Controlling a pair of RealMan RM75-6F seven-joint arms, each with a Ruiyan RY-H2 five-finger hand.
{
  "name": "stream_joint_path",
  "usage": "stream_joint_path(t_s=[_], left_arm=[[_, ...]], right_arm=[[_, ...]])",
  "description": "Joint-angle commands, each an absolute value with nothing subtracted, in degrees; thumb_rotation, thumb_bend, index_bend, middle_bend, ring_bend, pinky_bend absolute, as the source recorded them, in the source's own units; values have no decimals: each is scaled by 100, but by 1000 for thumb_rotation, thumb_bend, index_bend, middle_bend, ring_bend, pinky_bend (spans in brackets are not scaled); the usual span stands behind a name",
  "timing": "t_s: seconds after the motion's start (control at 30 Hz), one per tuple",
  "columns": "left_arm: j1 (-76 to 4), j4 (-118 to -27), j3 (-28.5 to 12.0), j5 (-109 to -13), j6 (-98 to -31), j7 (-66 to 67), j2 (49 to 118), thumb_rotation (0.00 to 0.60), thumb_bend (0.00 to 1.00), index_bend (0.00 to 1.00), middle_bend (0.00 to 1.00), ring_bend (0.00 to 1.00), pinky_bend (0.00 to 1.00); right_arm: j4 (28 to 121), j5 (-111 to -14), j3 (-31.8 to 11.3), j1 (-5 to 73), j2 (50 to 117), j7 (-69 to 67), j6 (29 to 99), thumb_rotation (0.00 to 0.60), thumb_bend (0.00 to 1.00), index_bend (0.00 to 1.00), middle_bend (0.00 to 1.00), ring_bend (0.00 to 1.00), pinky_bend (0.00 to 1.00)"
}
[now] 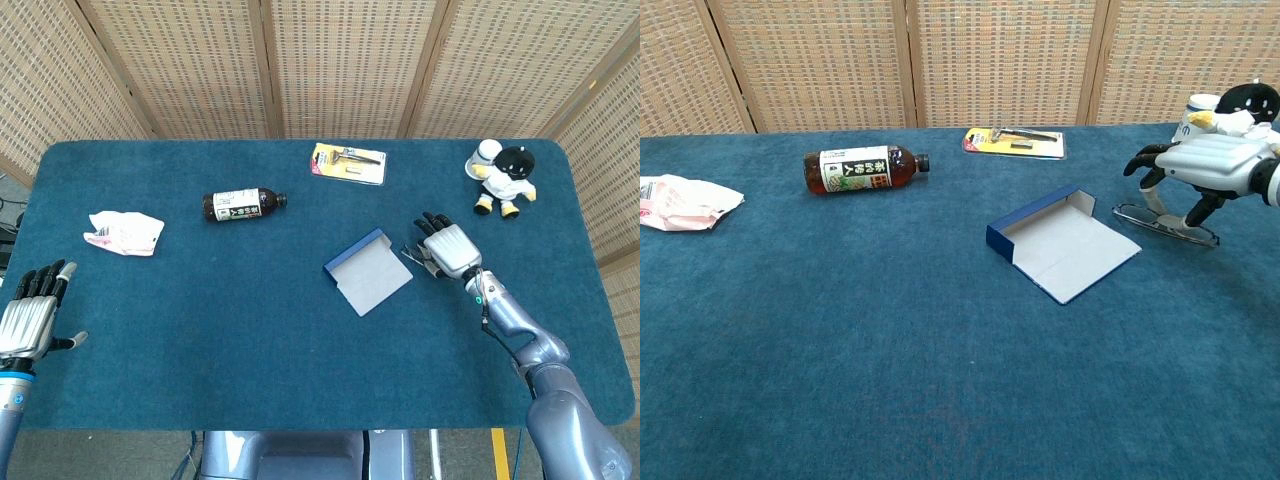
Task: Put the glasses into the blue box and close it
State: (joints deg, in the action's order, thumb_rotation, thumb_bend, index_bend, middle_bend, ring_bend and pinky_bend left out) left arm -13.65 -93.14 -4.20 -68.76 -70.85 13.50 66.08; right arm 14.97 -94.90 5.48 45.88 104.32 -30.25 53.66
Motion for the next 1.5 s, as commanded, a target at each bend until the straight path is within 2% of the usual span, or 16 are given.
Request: stream_joint_path(t_s=[0.03, 0.23, 0.57, 0.73, 0.9, 1.03, 1.5], left_arm=[[-1364, -9317, -415, -6886, -7086, 1344, 6605, 600, 0, 0, 0, 0, 0], [-1365, -9325, -403, -6908, -7079, 1326, 6593, 600, 0, 0, 0, 0, 0], [-1353, -9337, -371, -6997, -7105, 1292, 6583, 600, 0, 0, 0, 0, 0], [-1358, -9339, -372, -7002, -7104, 1299, 6587, 600, 0, 0, 0, 0, 0], [-1358, -9333, -381, -6978, -7092, 1274, 6582, 600, 0, 0, 0, 0, 0], [-1356, -9314, -379, -6963, -7065, 1234, 6569, 600, 0, 0, 0, 0, 0], [-1366, -9269, -373, -6947, -6989, 1134, 6551, 600, 0, 0, 0, 0, 0]], right_arm=[[1560, -9480, 523, 4552, 10355, -3078, 5536, 600, 577, 569, 146, 0, 136], [1694, -9482, 498, 4471, 10204, -3119, 5869, 600, 617, 574, 153, 0, 139], [2117, -9650, 498, 4431, 9982, -2879, 6791, 600, 620, 574, 167, 0, 148], [2189, -9745, 485, 4564, 10043, -2554, 7007, 600, 624, 574, 167, 0, 150], [1879, -10033, 573, 4872, 10294, -1705, 7328, 600, 646, 577, 167, 0, 151], [1395, -10353, 808, 5098, 10490, -1038, 7454, 600, 666, 585, 168, 0, 150], [879, -10818, 1327, 5334, 10713, -649, 7476, 600, 672, 590, 168, 0, 159]])
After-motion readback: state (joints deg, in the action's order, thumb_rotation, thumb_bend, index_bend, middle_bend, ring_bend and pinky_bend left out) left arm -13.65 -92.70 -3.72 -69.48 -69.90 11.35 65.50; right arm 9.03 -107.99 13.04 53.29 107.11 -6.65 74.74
